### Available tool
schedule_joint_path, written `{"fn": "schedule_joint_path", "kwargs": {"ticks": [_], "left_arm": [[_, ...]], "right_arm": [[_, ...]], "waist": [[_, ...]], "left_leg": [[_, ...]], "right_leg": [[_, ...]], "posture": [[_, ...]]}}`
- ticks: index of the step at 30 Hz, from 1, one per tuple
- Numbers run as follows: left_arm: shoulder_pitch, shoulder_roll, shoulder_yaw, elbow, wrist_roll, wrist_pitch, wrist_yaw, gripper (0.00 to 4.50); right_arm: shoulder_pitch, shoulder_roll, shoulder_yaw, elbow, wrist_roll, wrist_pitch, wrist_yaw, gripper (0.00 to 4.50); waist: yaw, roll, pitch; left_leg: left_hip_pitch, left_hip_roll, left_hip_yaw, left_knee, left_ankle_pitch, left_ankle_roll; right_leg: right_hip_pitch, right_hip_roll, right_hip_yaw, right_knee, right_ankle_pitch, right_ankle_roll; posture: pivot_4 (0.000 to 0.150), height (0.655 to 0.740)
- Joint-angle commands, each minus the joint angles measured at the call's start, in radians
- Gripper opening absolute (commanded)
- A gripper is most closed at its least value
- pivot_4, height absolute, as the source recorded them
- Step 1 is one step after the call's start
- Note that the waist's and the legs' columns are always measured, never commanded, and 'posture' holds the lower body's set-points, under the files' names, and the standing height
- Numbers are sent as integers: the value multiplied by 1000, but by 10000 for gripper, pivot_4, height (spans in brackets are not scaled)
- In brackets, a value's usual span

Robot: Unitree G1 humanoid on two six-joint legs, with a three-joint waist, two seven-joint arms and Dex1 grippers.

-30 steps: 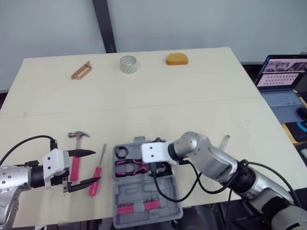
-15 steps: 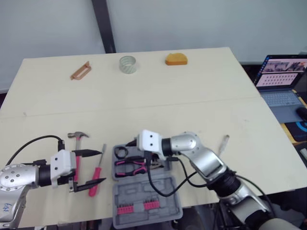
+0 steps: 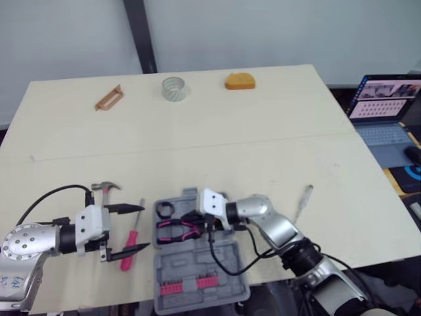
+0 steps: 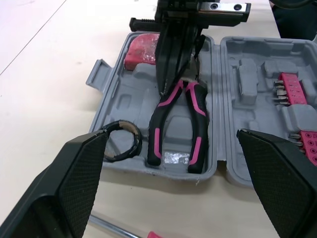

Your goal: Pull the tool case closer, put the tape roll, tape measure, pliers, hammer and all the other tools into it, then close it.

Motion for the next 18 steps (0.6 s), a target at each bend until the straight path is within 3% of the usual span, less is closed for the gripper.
{"fn": "schedule_joint_path", "kwargs": {"ticks": [1,18], "left_arm": [[1,0,4,-12,1,-15,4,45000],[-5,-4,-8,-4,2,-19,17,45000]], "right_arm": [[-3,12,8,3,-6,-22,11,299],[5,17,55,157,-96,10,-3,299]], "waist": [[1,0,0],[0,0,-2]], "left_leg": [[0,0,0,0,0,0],[3,0,0,0,0,0]], "right_leg": [[0,0,0,0,0,0],[2,0,0,2,0,0]], "posture": [[1500,7400],[1500,7400]]}}
